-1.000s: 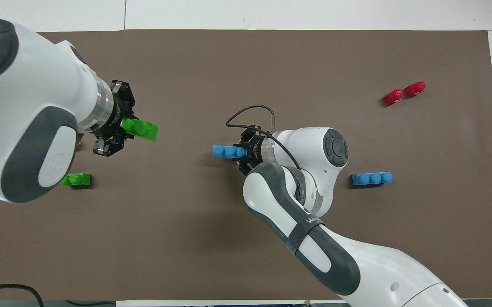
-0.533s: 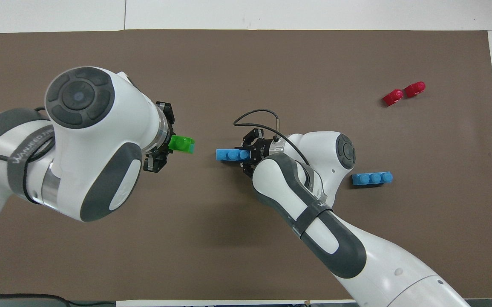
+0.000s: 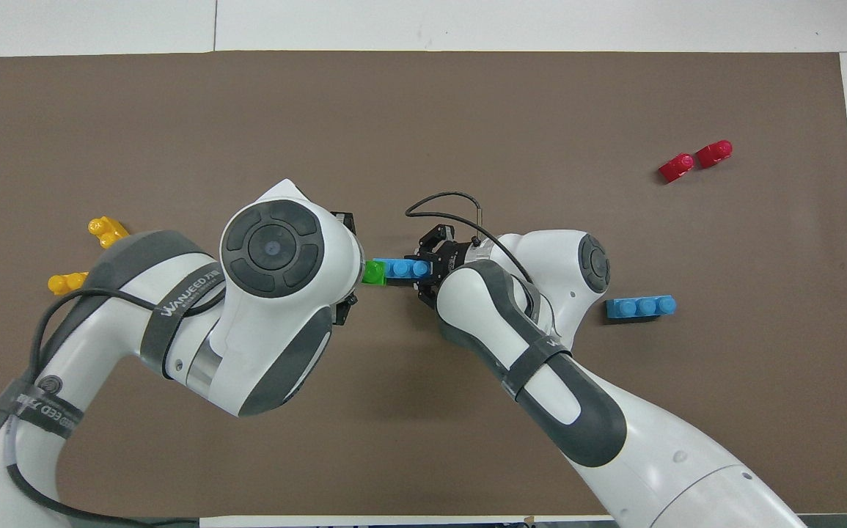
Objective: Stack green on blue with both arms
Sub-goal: 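Press the green brick onto the blue brick held by the right gripper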
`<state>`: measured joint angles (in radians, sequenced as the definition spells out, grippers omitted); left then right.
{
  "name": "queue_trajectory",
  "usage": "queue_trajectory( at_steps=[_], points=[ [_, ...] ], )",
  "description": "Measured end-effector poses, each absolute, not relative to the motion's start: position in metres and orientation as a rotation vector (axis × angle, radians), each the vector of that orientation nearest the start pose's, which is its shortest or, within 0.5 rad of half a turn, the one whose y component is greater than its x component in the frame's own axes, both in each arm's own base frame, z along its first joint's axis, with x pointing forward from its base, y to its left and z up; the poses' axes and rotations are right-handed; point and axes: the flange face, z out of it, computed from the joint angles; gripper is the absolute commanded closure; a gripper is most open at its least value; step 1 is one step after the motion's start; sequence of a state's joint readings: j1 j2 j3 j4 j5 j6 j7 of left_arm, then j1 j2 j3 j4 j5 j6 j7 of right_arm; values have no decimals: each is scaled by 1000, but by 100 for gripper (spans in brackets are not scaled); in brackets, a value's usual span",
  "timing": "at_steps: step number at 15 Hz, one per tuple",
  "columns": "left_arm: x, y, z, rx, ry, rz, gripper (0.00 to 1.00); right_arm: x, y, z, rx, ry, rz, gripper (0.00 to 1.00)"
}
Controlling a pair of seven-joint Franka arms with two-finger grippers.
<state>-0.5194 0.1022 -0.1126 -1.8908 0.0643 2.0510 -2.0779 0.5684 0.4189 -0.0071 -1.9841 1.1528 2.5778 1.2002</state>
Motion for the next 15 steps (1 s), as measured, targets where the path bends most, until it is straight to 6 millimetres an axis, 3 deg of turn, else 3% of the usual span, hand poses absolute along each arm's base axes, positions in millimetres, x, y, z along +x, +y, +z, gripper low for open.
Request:
queue_trajectory(
  at_steps=[4,12,15],
  points=[
    [481,-366,426,-2335,-2172,-138,100,534,317,263,-1773,1820,556,100],
    [494,-374,372,-2295,-2185,-110,100,535,316,262,-1766,1828,543,100],
    [497,-376,362,-2297,-2184,-115,100,535,316,262,-1765,1830,543,100]
  ],
)
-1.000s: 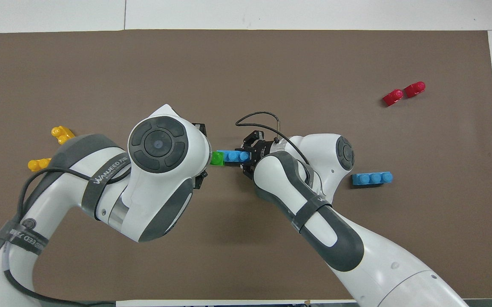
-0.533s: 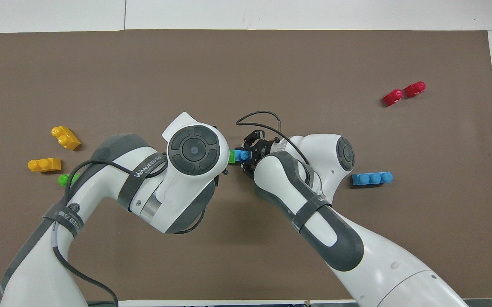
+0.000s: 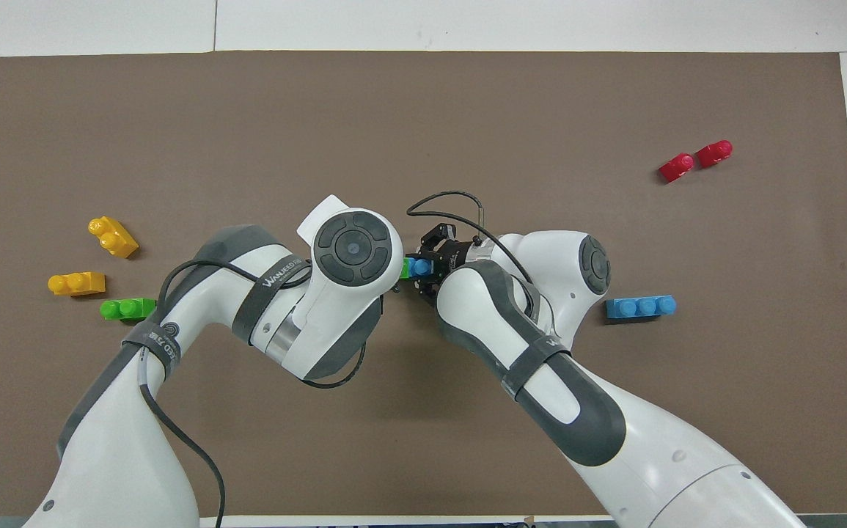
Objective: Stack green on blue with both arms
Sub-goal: 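Press the green brick onto the blue brick held by the right gripper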
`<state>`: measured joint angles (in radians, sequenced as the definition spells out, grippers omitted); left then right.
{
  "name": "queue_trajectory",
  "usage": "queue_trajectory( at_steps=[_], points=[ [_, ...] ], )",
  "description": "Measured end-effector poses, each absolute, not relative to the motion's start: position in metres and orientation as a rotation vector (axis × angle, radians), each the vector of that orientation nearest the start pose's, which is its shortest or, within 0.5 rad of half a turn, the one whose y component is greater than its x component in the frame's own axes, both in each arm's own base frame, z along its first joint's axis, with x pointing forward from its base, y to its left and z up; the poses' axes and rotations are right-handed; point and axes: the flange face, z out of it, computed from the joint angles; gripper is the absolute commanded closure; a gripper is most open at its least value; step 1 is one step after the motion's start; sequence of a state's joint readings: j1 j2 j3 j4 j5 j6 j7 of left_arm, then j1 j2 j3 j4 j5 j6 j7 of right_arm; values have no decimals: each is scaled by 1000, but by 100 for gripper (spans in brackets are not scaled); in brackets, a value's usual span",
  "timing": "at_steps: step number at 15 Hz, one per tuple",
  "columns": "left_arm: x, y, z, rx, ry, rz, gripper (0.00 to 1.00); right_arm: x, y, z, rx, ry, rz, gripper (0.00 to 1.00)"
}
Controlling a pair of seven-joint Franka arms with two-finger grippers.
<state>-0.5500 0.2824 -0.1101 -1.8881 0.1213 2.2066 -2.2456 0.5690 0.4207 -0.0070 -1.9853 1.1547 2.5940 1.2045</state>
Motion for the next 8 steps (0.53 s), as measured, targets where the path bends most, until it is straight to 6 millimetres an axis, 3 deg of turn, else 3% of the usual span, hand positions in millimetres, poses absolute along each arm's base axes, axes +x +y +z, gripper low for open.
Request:
queue_trajectory(
  at_steps=[8],
  points=[
    [500,-379,356,-2318,-2192,-145,100,535,316,262,-1759,1835,537,100]
  ],
)
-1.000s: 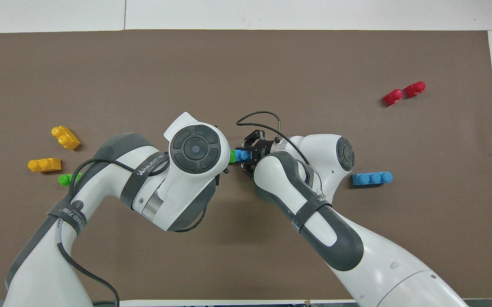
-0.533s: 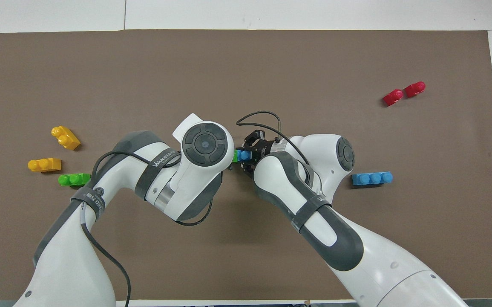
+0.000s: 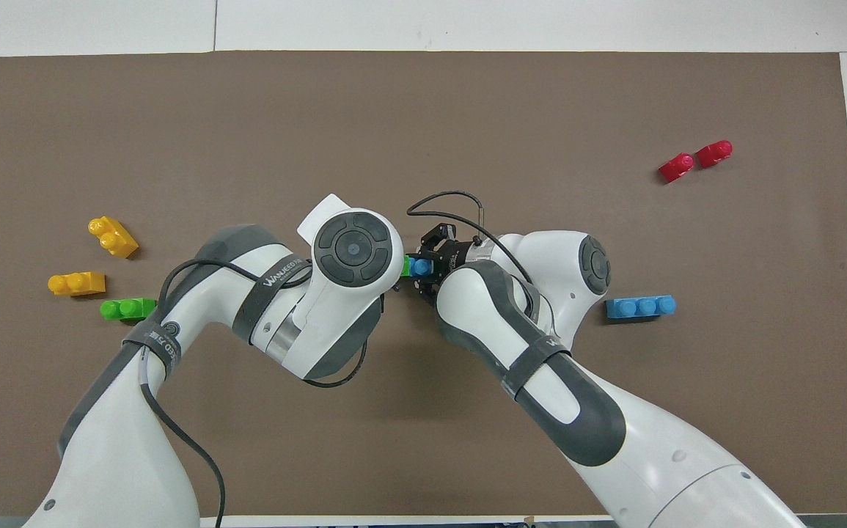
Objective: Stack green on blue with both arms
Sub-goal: 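Press the green brick onto the blue brick held by the right gripper, then open both grippers and release the joined bricks onto the table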
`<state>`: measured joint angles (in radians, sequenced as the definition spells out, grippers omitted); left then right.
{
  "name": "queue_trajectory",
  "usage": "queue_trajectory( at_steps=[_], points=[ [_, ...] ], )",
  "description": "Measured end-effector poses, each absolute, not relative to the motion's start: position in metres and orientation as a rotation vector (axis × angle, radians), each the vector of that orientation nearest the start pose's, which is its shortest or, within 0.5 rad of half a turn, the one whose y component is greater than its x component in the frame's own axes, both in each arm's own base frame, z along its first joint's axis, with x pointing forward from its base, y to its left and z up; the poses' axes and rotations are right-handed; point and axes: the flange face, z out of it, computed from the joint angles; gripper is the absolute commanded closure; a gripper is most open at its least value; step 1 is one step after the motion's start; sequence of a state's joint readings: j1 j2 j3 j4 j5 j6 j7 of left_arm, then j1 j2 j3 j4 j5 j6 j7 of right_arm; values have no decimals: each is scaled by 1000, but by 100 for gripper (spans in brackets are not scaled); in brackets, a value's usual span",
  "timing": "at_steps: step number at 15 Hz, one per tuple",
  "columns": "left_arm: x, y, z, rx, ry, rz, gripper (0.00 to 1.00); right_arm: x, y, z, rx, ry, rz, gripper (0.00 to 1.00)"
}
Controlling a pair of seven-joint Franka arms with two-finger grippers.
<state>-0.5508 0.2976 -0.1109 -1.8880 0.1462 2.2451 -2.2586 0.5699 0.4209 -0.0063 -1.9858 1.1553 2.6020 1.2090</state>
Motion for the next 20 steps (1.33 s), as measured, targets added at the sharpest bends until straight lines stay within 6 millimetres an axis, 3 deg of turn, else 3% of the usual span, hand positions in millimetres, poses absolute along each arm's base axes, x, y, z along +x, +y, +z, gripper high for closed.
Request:
queue_trajectory(
  at_steps=[8,9,10,12,13,14,15,16,20],
  points=[
    [500,-383,341,-2337,-2159,-179,100,535,317,262,-1757,1838,528,100],
    [499,-383,341,-2341,-2154,-185,78,535,317,262,-1756,1838,527,100],
    [499,-384,341,-2349,-2145,-195,1,535,317,262,-1756,1838,527,100],
    [499,-384,341,-2357,-2134,-209,0,534,317,262,-1756,1838,526,100],
    [500,-383,341,-2360,-2130,-221,0,534,317,262,-1756,1838,526,54],
    [503,-381,342,-2364,-2128,-227,0,534,317,262,-1756,1838,526,24],
    [505,-379,344,-2371,-2124,-232,0,535,317,262,-1755,1839,523,8],
    [507,-377,348,-2384,-2117,-238,0,535,316,261,-1754,1843,518,1],
    [520,-351,381,-2461,-2036,-276,0,541,317,267,-1727,1851,505,1]
  ],
)
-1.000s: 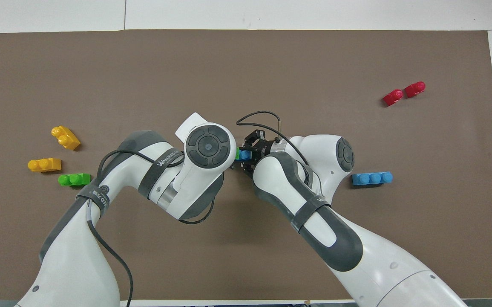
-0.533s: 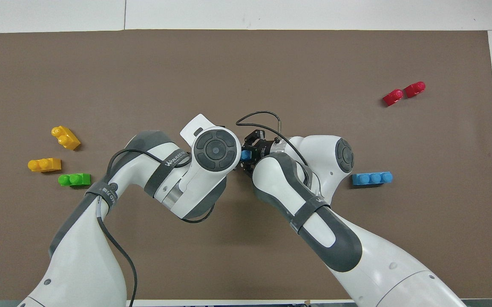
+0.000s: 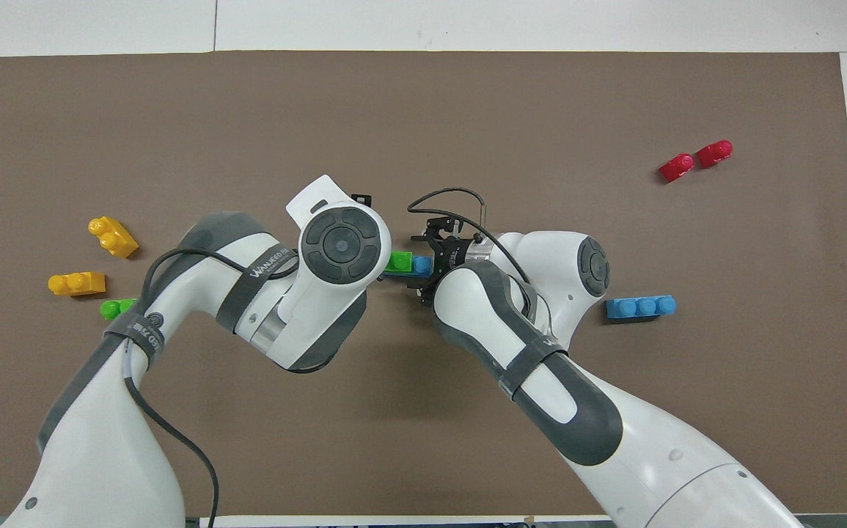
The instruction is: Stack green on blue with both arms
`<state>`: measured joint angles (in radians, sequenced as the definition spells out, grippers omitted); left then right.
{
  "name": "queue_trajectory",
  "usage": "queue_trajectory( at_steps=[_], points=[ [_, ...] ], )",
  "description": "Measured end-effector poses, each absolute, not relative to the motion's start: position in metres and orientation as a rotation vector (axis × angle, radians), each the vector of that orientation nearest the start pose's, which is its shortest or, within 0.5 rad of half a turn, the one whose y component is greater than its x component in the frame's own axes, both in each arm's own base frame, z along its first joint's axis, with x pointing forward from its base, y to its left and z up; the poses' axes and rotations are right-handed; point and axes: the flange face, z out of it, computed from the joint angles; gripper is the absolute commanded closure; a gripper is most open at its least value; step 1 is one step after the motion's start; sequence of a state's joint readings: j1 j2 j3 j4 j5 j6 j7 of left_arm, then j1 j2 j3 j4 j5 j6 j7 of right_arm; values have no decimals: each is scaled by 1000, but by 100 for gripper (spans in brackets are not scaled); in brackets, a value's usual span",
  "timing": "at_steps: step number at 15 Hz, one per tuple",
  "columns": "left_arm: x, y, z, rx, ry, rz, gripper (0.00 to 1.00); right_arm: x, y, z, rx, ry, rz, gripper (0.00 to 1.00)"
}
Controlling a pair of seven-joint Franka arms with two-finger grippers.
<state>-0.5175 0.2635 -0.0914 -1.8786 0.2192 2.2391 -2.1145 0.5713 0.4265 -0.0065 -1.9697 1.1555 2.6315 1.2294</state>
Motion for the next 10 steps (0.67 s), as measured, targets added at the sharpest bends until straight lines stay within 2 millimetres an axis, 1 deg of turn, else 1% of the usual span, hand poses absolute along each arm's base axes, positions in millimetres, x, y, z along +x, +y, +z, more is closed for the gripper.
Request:
queue_trajectory(
  at_steps=[2,4,7,10],
  points=[
    [530,-329,403,-2495,-2001,-300,0,548,317,275,-1714,1839,498,0],
    [542,-303,423,-2504,-2011,-328,0,557,310,281,-1696,1838,496,0],
    [558,-258,452,-2494,-2023,-366,0,578,280,289,-1667,1848,516,0],
    [566,-212,479,-2555,-1871,-371,0,601,243,311,-1673,1823,567,0]
  ],
)
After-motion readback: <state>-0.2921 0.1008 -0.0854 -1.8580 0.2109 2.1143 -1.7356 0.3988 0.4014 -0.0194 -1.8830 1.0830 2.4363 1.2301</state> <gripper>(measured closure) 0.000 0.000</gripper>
